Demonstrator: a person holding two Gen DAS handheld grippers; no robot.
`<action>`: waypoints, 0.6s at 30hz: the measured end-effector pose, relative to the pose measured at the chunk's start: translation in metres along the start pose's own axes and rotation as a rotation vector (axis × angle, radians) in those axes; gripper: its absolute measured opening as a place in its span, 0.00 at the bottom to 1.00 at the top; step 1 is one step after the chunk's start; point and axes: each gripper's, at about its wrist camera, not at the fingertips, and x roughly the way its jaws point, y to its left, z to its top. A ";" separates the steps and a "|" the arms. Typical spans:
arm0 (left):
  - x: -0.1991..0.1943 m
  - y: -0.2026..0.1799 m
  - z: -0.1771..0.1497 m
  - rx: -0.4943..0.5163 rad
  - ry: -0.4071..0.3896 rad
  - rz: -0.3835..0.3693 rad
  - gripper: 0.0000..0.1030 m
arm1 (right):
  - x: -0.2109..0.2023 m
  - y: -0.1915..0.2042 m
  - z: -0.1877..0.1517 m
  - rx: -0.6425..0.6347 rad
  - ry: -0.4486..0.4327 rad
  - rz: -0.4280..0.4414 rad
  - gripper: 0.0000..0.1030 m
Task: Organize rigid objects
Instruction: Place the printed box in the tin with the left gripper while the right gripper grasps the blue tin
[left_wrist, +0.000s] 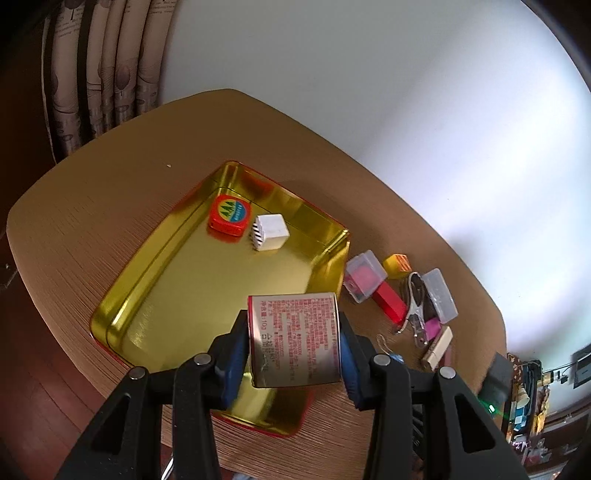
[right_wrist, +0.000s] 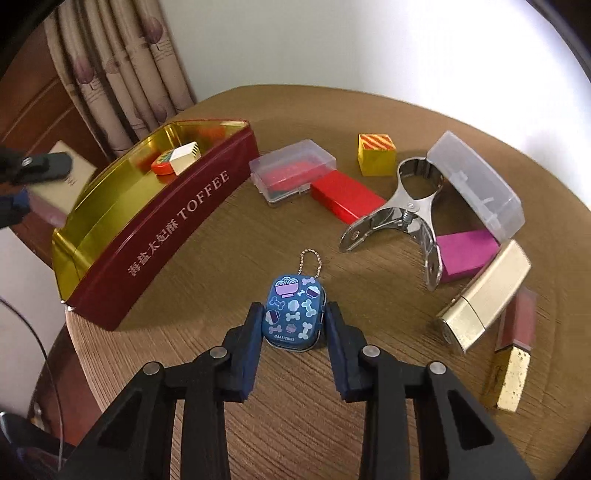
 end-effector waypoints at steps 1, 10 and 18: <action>0.002 0.001 0.003 0.001 0.005 0.005 0.43 | -0.003 0.001 -0.004 -0.010 -0.014 0.000 0.29; 0.057 -0.019 0.046 0.020 0.064 0.055 0.43 | -0.010 -0.010 -0.019 0.012 -0.063 0.007 0.29; 0.115 -0.038 0.068 0.045 0.108 0.116 0.46 | -0.011 -0.005 -0.022 -0.010 -0.072 0.015 0.29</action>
